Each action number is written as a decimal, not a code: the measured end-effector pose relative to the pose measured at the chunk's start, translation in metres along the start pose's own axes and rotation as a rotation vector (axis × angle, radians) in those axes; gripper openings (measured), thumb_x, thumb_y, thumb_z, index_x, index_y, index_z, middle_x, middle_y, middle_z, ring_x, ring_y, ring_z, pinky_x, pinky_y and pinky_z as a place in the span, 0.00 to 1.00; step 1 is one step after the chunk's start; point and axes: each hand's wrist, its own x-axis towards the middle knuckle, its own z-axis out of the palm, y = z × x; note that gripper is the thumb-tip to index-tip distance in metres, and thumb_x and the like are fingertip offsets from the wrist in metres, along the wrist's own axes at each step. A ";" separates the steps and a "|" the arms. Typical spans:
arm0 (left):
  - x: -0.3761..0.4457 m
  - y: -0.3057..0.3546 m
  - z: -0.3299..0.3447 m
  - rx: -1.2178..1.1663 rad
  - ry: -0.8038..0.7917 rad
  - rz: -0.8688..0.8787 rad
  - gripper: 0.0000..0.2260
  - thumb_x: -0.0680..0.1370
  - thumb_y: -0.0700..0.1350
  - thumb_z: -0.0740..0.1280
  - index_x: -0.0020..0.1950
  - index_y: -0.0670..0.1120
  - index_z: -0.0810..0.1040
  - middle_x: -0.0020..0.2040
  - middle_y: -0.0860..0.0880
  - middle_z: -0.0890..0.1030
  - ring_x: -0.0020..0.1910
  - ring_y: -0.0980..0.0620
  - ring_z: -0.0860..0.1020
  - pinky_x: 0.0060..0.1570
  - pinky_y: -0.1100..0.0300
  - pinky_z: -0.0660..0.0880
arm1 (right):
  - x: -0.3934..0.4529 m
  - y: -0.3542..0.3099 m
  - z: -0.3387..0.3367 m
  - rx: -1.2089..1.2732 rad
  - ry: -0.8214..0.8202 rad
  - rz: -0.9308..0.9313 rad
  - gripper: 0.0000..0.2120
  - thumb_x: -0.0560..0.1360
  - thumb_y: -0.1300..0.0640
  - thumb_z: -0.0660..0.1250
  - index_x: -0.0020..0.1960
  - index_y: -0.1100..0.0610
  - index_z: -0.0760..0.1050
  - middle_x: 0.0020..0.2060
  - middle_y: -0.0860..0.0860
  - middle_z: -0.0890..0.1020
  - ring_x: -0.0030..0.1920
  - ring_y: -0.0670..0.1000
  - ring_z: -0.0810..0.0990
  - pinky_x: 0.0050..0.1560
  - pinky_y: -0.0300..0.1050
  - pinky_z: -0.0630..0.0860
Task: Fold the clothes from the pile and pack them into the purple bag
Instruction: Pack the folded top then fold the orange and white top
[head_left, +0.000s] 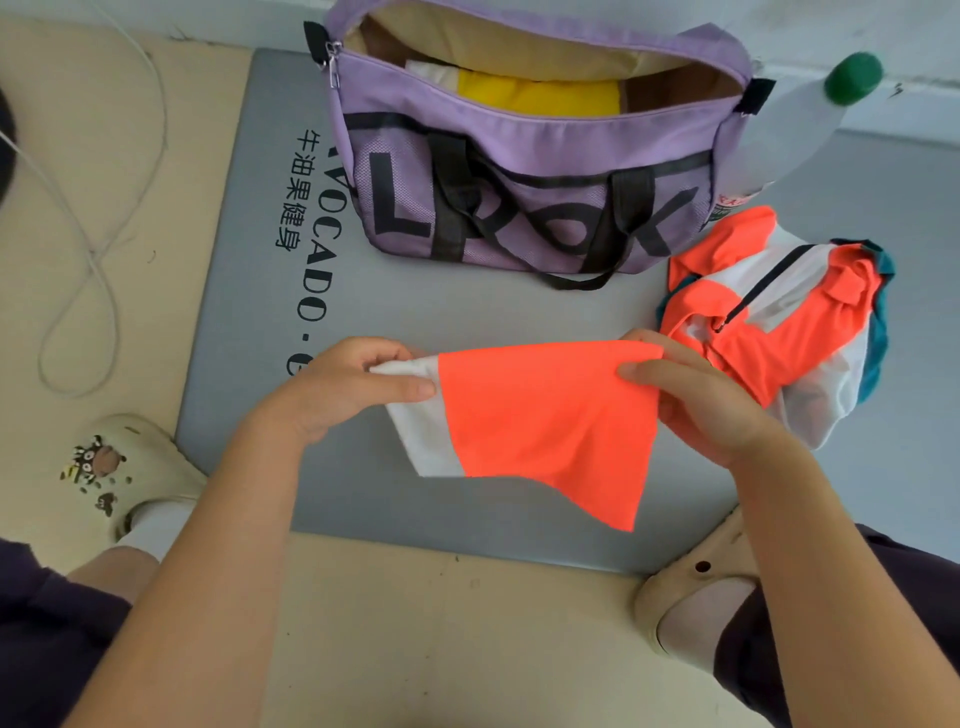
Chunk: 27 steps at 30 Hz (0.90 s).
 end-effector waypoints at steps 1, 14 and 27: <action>0.001 0.000 -0.002 -0.126 -0.045 0.000 0.22 0.64 0.52 0.77 0.44 0.35 0.76 0.44 0.43 0.79 0.46 0.50 0.76 0.50 0.53 0.69 | 0.001 0.001 0.000 0.087 0.010 0.030 0.01 0.72 0.57 0.68 0.43 0.52 0.75 0.38 0.50 0.75 0.40 0.47 0.74 0.39 0.40 0.70; 0.054 -0.062 0.046 -0.243 0.382 -0.248 0.07 0.74 0.46 0.74 0.48 0.45 0.84 0.47 0.49 0.86 0.49 0.48 0.84 0.48 0.54 0.79 | 0.047 0.076 0.009 -0.090 0.508 0.209 0.13 0.75 0.48 0.71 0.53 0.57 0.80 0.47 0.54 0.83 0.46 0.53 0.80 0.57 0.63 0.76; 0.032 -0.074 0.082 -0.437 0.211 -0.367 0.12 0.75 0.46 0.73 0.57 0.45 0.82 0.51 0.45 0.86 0.51 0.47 0.84 0.54 0.51 0.79 | 0.021 0.092 0.039 -0.099 0.526 0.380 0.20 0.77 0.43 0.66 0.55 0.60 0.79 0.50 0.57 0.84 0.52 0.57 0.83 0.58 0.60 0.77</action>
